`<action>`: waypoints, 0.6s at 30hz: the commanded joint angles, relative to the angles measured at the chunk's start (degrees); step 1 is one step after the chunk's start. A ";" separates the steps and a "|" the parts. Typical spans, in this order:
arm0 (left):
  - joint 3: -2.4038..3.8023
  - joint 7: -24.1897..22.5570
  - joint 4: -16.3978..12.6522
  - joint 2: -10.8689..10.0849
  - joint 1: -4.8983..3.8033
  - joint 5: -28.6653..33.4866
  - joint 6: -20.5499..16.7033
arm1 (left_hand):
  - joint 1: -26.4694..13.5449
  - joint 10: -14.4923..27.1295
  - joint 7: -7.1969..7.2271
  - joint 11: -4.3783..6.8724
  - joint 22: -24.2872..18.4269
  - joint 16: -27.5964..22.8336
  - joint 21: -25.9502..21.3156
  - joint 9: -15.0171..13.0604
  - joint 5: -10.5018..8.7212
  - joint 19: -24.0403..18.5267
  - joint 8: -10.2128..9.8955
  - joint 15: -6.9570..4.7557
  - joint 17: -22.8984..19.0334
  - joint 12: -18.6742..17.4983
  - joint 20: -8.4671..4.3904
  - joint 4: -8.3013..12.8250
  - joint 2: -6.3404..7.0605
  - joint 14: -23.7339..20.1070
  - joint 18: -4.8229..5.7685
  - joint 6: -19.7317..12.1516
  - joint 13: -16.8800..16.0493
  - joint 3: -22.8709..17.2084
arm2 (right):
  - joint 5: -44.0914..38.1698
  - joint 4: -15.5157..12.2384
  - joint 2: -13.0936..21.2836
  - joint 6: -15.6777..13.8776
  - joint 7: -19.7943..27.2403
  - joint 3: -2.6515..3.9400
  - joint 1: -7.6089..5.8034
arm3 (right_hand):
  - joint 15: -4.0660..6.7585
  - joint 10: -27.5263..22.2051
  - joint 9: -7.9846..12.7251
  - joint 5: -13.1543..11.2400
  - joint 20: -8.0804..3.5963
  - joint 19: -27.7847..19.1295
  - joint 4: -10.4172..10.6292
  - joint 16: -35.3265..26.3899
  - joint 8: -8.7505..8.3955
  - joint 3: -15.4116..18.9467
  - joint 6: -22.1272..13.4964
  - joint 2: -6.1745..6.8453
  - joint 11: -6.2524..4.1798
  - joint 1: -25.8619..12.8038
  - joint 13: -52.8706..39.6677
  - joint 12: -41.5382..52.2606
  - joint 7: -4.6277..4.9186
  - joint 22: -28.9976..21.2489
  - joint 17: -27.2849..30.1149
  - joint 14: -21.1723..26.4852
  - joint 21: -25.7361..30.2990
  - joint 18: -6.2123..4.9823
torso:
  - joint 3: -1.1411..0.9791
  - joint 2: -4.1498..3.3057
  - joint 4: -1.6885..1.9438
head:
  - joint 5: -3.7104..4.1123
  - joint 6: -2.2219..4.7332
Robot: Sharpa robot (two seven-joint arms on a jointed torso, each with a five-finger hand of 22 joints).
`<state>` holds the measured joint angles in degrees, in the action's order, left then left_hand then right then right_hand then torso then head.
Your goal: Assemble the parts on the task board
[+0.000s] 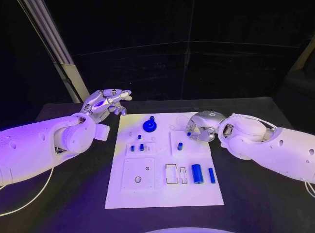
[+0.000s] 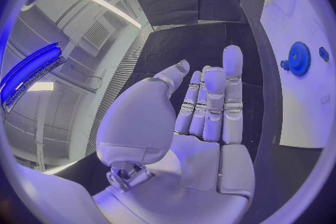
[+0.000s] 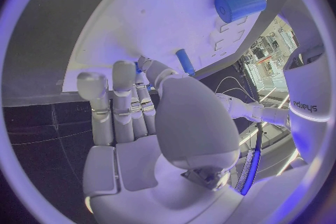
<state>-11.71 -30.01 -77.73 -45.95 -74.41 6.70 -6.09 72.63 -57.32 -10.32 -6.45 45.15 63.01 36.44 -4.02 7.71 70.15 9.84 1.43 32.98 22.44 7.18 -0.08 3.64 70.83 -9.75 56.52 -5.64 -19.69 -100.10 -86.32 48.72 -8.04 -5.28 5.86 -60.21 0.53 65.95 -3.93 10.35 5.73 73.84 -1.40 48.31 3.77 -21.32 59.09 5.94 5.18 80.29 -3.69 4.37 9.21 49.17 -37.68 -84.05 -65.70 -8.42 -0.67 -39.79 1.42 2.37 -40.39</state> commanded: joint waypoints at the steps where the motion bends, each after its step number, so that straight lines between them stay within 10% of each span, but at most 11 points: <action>1: 0.04 -1.32 -0.09 -0.02 -0.08 0.78 0.87 | 0.20 -0.14 0.02 0.28 -0.05 -0.35 -0.37 -0.06 0.30 -0.33 0.39 -0.09 -0.05 0.26 -0.08 0.12 -0.42 -0.30 -0.77 0.23 -0.08 0.34 | -1.36 0.17 -0.26 1.76 -0.30 -0.05 0.20 | -0.35 0.64 -0.07 -0.27 -0.14 0.45 -0.04 0.95 0.09 -0.79 0.56 0.23 0.07 -0.46 0.03 0.38 0.10 1.05 -0.70 -0.47 -0.85 1.13 | 0.00 0.02 0.00 | -0.01 -0.17; 18: 0.04 -0.99 0.01 -0.02 -0.08 0.81 0.97 | 0.27 -0.14 0.05 0.31 -0.16 -0.44 -0.51 -0.07 0.30 -0.34 0.51 -0.12 -0.28 0.43 -0.10 0.10 -0.48 -0.41 -0.76 0.28 -0.10 0.46 | -4.25 0.68 -1.69 2.66 -1.88 -0.03 0.79 | 0.39 4.37 -0.55 -5.23 -0.59 2.62 -0.52 9.23 0.95 -5.85 4.29 -1.82 -1.08 0.02 -0.38 1.66 -0.91 9.66 -8.15 -1.11 -7.15 2.36 | -0.02 0.04 -0.02 | -0.06 -0.66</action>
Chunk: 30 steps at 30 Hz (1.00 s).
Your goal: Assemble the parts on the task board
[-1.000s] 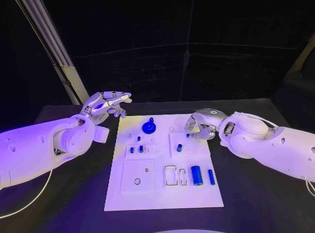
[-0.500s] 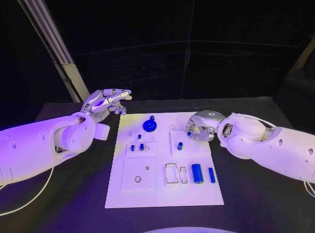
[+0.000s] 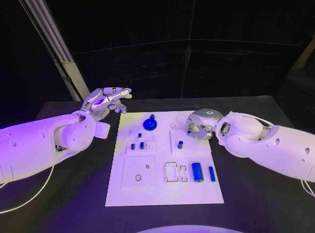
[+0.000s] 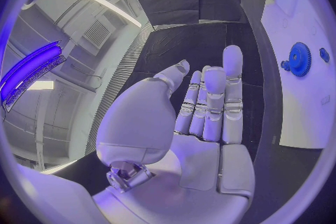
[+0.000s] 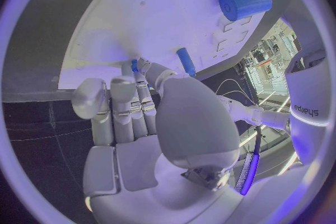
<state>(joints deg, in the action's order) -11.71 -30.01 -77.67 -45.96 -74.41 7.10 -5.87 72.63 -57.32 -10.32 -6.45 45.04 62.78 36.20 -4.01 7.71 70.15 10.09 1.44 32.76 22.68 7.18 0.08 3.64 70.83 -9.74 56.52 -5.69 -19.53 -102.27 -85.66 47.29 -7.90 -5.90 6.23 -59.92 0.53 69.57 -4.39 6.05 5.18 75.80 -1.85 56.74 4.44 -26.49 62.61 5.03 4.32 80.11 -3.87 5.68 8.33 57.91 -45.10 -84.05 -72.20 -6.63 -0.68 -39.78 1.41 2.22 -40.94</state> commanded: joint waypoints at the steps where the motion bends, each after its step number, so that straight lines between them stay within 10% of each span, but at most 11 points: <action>1: 0.04 -0.95 -0.04 -0.01 -0.08 0.48 0.75 | 0.27 -0.14 0.05 0.31 -0.05 -0.21 -0.27 -0.07 0.30 -0.34 0.26 -0.12 -0.05 0.19 -0.10 -0.06 -0.48 -0.41 -0.78 0.29 -0.05 0.31 | -2.39 0.01 -0.30 2.55 -1.46 -0.39 0.52 | 0.43 0.92 -0.11 -1.11 -0.08 0.76 -0.16 1.05 0.32 -0.87 0.93 -1.02 -0.28 0.30 -0.23 0.41 -0.08 1.23 -0.95 -1.12 -0.88 0.63 | -0.01 0.02 -0.01 | 0.08 -0.10; 30: 0.03 -0.76 0.69 0.20 -0.08 1.69 0.91 | -0.09 0.21 0.00 0.26 -0.46 -0.29 -0.75 0.00 0.30 -0.25 0.49 -0.09 -0.64 0.69 -0.11 -0.43 -0.26 -0.62 -0.75 0.04 -0.04 1.25 | -0.34 -3.37 1.68 -6.36 -1.30 -0.34 0.74 | 0.45 1.53 -0.04 -1.60 -0.21 1.00 -1.43 3.55 -0.29 -4.06 1.68 -1.11 -0.31 0.41 -0.27 -0.05 -0.02 3.97 -2.40 -0.67 -3.09 1.00 | 0.03 0.07 -0.04 | 0.34 -0.30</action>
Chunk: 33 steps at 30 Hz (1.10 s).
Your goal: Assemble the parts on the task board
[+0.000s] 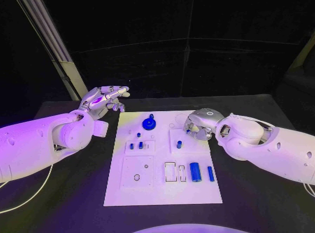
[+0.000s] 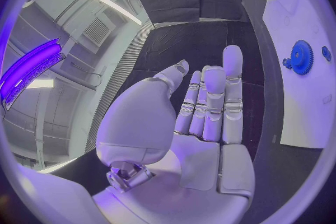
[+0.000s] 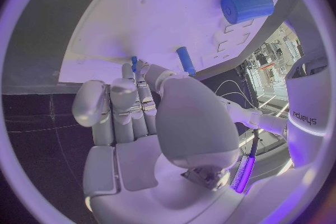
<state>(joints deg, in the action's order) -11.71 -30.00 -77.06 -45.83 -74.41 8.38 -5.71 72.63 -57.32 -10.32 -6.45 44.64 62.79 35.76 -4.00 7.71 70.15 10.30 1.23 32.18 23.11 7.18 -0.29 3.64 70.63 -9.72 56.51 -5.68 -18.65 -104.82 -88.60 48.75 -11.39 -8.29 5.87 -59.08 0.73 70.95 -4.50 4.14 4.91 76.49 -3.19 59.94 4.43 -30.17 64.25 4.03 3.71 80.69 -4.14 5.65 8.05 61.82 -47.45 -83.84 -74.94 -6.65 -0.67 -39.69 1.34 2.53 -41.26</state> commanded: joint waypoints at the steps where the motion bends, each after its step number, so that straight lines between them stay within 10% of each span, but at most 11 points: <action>1: 0.04 -0.76 0.11 0.06 -0.08 0.41 0.74 | -0.09 0.22 0.00 0.26 -0.05 -0.29 -0.31 -0.01 0.30 -0.25 0.28 0.11 -0.06 0.26 -0.11 -0.06 -0.26 -0.41 -0.77 0.04 -0.06 0.37 | 2.64 -0.60 0.38 -3.03 1.22 0.03 -0.09 | 0.25 0.16 0.07 0.31 0.05 0.30 -0.09 0.34 -0.28 -0.38 0.04 -0.12 0.30 -0.17 0.01 -0.02 0.26 0.06 -0.05 -0.88 -0.34 1.02 | 0.02 -0.02 0.03 | 0.04 0.02; 19: 0.04 -0.80 0.52 0.11 -0.08 0.41 0.74 | -0.08 0.27 0.00 0.26 -0.10 -0.29 -0.36 0.00 0.33 -0.24 0.29 0.12 -0.10 0.31 -0.11 -0.05 -0.21 -0.42 -0.77 0.00 -0.05 0.47 | 10.85 -8.10 3.16 -10.59 7.02 0.15 -0.09 | 0.15 0.16 0.13 1.10 0.15 0.29 -0.81 1.03 -0.46 -1.24 0.03 0.39 0.44 0.07 -0.01 -0.20 0.42 0.68 -0.48 -0.78 -0.85 1.09 | 0.05 0.00 0.13 | -0.79 -0.12; 33: 0.04 -0.76 0.59 0.73 -0.08 0.41 0.69 | -0.08 0.27 0.00 0.26 -0.10 -0.29 -0.36 0.00 0.33 -0.24 0.29 0.12 -0.10 0.31 -0.11 -0.05 -0.21 -0.42 -0.77 0.00 -0.05 0.47 | 15.90 -9.30 -1.22 -10.28 11.87 0.14 1.71 | 0.07 0.05 0.17 1.42 0.20 0.30 -0.95 1.26 -0.54 -1.43 -0.09 0.48 0.56 0.04 0.00 -0.31 0.57 0.92 -0.61 -0.76 -1.04 1.13 | 0.14 -0.06 0.21 | -3.34 -0.62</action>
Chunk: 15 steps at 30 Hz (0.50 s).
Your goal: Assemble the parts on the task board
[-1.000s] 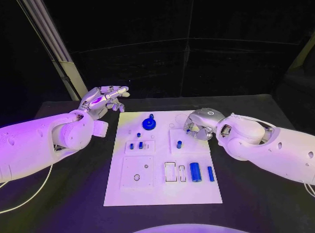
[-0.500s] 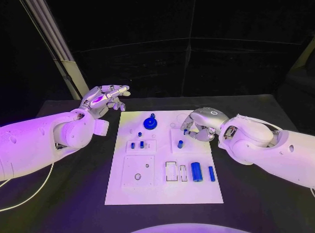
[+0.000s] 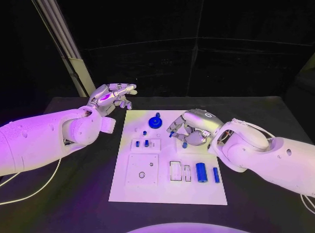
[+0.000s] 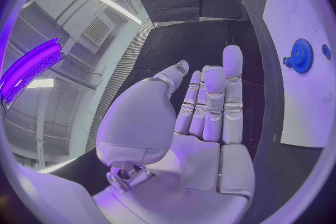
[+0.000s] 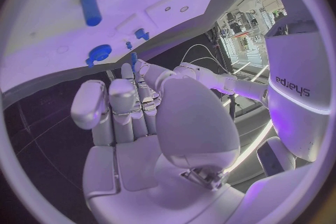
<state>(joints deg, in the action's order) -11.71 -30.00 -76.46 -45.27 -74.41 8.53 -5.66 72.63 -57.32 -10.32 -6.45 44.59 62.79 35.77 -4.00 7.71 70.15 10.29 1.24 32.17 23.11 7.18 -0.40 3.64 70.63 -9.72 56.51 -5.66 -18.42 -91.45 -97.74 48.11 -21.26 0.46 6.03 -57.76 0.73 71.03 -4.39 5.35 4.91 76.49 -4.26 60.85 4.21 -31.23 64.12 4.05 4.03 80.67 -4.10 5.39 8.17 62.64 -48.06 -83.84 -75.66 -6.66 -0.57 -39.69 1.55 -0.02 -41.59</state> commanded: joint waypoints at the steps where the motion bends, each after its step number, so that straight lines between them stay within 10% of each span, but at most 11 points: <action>1: 0.04 -0.76 -0.01 0.22 -0.08 0.26 0.64 | -0.05 0.30 0.00 0.25 -0.08 -0.30 -0.39 0.00 0.35 -0.23 0.31 0.11 -0.14 0.34 -0.11 0.06 -0.20 -0.44 -0.77 -0.02 -0.06 0.29 | 2.53 -0.01 -0.97 -0.13 3.26 -0.02 0.59 | 0.06 -0.06 0.07 0.24 0.21 0.28 0.10 0.37 -0.33 -0.39 0.00 0.48 0.26 0.05 -0.03 -0.07 0.47 0.09 0.00 -0.75 -0.33 1.13 | 0.03 -0.06 -0.01 | -1.06 -0.44; 15: 0.06 -0.62 0.14 1.37 -0.11 0.26 0.46 | 0.06 0.39 0.00 0.26 -0.15 -0.31 -0.48 0.01 0.40 -0.21 0.35 0.11 -0.26 0.44 -0.11 0.09 -0.22 -0.48 -0.77 -0.08 -0.06 0.39 | -2.36 3.00 -6.83 3.36 2.53 -0.01 5.87 | -0.03 -0.25 0.12 0.38 0.28 0.37 0.04 0.76 -0.42 -0.49 -0.20 0.49 0.36 -0.03 -0.01 -0.21 0.57 0.46 -0.39 -0.77 -0.56 1.20 | 0.02 -0.05 -0.09 | -4.02 -2.46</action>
<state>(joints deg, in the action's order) -11.70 -30.00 -76.33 -44.00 -74.41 8.56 -5.67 72.63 -57.12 -10.32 -6.24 44.53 62.79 35.54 -4.00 7.99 70.15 10.29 1.24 32.01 23.35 7.18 -0.40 3.64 70.63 -9.71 56.51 -5.66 -18.42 -91.20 -94.98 41.56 -19.61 3.10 5.99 -51.99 0.73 70.83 -4.28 5.37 5.04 76.62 -4.13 61.39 3.97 -31.44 63.91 4.06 4.22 80.67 -4.09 5.30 8.37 63.01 -48.35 -83.84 -75.94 -6.54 -0.49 -39.76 1.53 -3.72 -43.84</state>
